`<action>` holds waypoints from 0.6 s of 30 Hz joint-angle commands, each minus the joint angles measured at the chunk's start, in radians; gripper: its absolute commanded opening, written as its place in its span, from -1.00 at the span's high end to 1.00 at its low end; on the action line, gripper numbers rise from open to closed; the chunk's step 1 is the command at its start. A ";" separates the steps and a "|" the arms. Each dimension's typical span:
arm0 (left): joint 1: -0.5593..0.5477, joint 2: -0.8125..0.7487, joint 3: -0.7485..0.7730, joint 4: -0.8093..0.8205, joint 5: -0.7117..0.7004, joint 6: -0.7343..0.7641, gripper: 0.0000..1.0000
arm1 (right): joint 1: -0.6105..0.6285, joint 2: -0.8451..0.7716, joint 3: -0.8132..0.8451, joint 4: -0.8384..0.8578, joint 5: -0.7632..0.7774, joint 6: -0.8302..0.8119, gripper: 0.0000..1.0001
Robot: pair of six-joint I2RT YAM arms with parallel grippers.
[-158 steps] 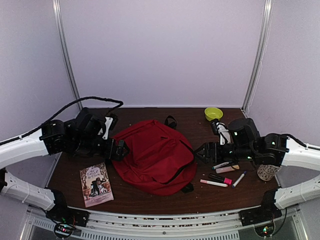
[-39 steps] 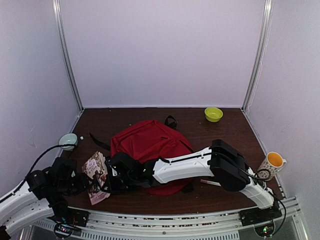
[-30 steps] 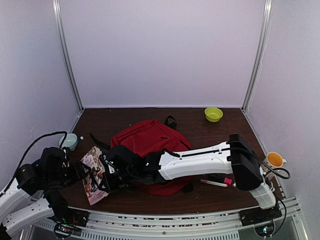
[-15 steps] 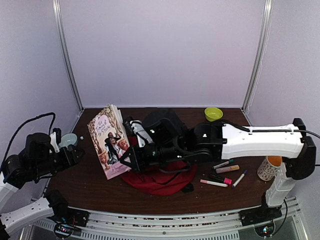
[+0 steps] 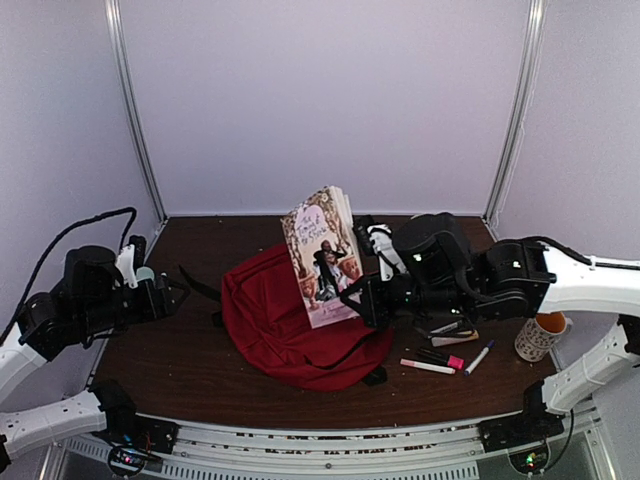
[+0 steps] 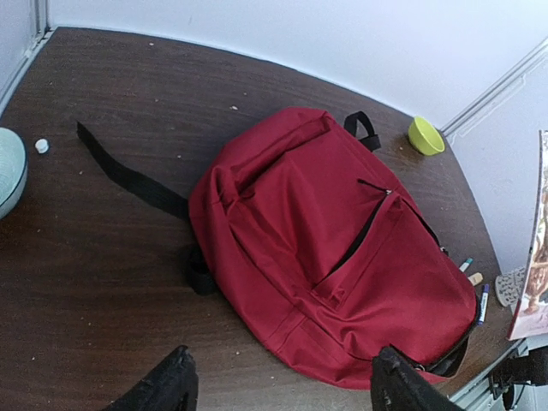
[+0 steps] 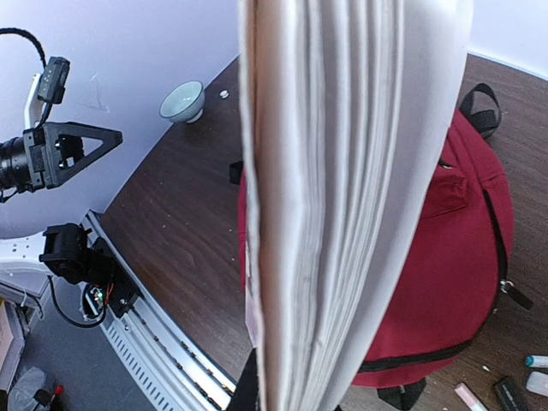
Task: Pack the student bag
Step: Pick up the largest pocket of the bag from the student bag.
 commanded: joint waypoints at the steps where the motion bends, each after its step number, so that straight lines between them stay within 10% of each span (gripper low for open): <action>1: 0.000 0.038 0.032 0.143 0.086 0.073 -0.42 | -0.029 -0.117 -0.069 -0.024 0.093 0.000 1.00; 18: -0.064 0.281 0.110 0.288 0.266 0.230 -0.42 | -0.074 -0.399 -0.290 -0.175 0.172 0.102 1.00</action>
